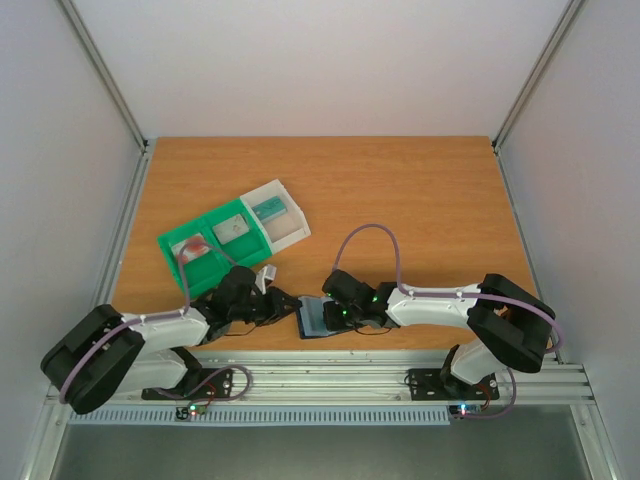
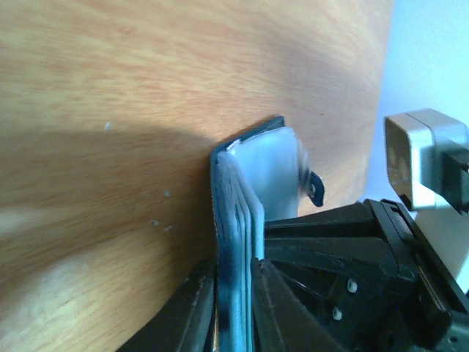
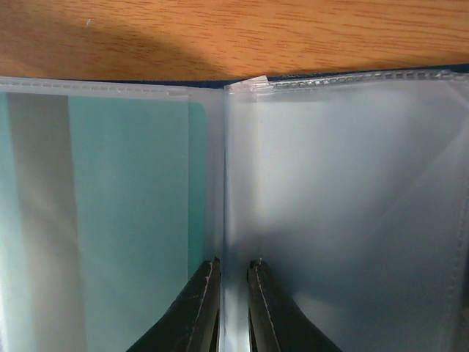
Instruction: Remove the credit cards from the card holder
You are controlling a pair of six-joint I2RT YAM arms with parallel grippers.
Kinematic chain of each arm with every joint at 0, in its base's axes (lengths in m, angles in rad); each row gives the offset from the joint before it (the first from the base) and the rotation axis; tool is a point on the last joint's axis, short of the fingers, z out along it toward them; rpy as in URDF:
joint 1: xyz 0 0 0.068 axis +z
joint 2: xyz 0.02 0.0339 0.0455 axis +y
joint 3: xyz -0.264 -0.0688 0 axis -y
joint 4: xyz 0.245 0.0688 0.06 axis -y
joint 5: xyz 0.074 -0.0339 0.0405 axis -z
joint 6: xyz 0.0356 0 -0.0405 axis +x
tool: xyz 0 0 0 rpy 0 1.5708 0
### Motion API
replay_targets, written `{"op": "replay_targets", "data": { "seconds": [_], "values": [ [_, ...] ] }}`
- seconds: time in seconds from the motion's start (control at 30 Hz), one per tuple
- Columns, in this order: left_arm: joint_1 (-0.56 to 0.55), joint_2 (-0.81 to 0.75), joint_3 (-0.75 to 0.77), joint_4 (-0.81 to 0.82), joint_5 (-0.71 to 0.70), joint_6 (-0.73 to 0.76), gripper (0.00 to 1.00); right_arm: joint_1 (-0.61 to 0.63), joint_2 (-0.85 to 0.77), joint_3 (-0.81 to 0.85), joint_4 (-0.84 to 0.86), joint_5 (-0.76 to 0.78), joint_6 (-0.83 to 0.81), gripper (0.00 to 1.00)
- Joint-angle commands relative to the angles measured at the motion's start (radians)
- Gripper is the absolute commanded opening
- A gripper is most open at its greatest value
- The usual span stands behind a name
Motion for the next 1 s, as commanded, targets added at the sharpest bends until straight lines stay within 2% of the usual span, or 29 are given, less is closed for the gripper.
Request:
{"op": "replay_targets", "data": {
  "seconds": [0.0,0.2,0.5,0.73,0.97],
  "values": [
    [-0.003,-0.027,-0.029,0.143,0.002,-0.012,0.12,-0.009,0.011,-0.024,-0.031,0.008,0.013,0.13],
    [-0.003,0.019,-0.025,0.212,0.027,-0.022,0.01,-0.009,0.001,-0.025,-0.029,0.003,0.014,0.14],
    [-0.003,0.052,-0.019,0.200,0.041,-0.021,0.00,-0.009,-0.107,-0.003,-0.081,-0.002,0.010,0.24],
    [-0.003,0.033,0.001,0.121,0.042,0.012,0.00,-0.009,-0.161,0.038,-0.102,-0.055,0.011,0.50],
    [-0.004,0.012,0.013,0.080,0.042,0.025,0.00,-0.008,-0.107,0.093,-0.102,-0.090,0.007,0.67]
  ]
}}
